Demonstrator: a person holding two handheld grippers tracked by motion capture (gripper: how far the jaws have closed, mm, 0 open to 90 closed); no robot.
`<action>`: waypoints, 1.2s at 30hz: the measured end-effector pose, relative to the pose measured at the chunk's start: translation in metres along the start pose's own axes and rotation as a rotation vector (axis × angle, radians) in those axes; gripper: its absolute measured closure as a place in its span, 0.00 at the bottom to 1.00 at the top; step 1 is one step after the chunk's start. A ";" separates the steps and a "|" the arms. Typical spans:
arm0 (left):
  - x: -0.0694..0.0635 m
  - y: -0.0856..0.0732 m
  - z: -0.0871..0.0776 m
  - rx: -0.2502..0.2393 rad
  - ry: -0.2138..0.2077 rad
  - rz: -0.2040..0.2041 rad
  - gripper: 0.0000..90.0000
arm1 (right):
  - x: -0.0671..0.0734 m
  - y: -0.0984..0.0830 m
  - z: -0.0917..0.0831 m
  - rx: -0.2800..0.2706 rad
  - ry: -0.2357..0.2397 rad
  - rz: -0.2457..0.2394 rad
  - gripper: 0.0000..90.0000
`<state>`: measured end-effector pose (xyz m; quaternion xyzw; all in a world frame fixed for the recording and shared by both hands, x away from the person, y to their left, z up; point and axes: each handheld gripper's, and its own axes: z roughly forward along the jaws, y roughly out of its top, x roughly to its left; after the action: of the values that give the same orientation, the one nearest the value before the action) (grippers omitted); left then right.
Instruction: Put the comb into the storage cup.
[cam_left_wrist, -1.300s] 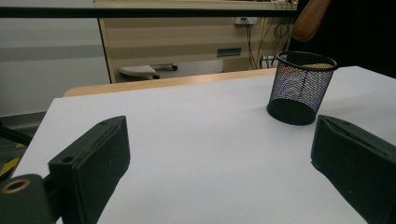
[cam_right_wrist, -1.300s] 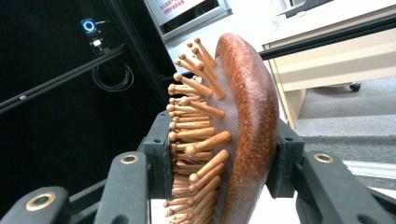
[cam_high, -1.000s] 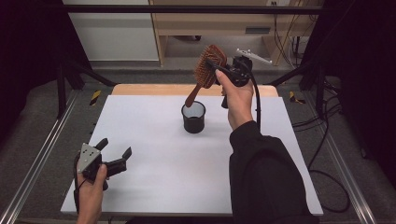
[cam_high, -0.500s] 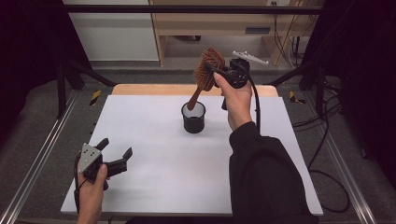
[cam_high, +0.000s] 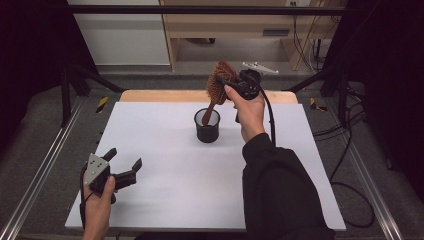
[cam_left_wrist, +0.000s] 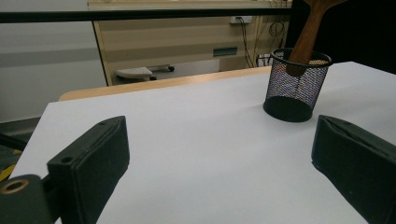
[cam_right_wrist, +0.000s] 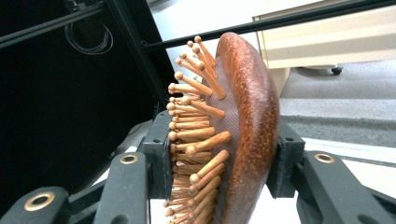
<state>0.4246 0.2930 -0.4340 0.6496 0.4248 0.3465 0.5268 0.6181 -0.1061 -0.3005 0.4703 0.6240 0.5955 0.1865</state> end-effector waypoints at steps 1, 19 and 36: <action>0.000 0.000 0.000 0.000 0.000 0.001 0.05 | -0.001 -0.002 0.001 0.004 -0.001 -0.002 0.59; -0.002 -0.001 0.001 0.004 -0.001 -0.001 0.03 | -0.009 -0.030 0.012 0.052 -0.010 0.013 0.58; -0.002 -0.001 0.001 0.004 -0.005 0.000 0.03 | -0.010 -0.042 0.022 0.079 -0.006 0.016 0.58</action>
<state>0.4245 0.2913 -0.4352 0.6516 0.4239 0.3440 0.5267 0.6251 -0.0959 -0.3471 0.4843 0.6425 0.5706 0.1649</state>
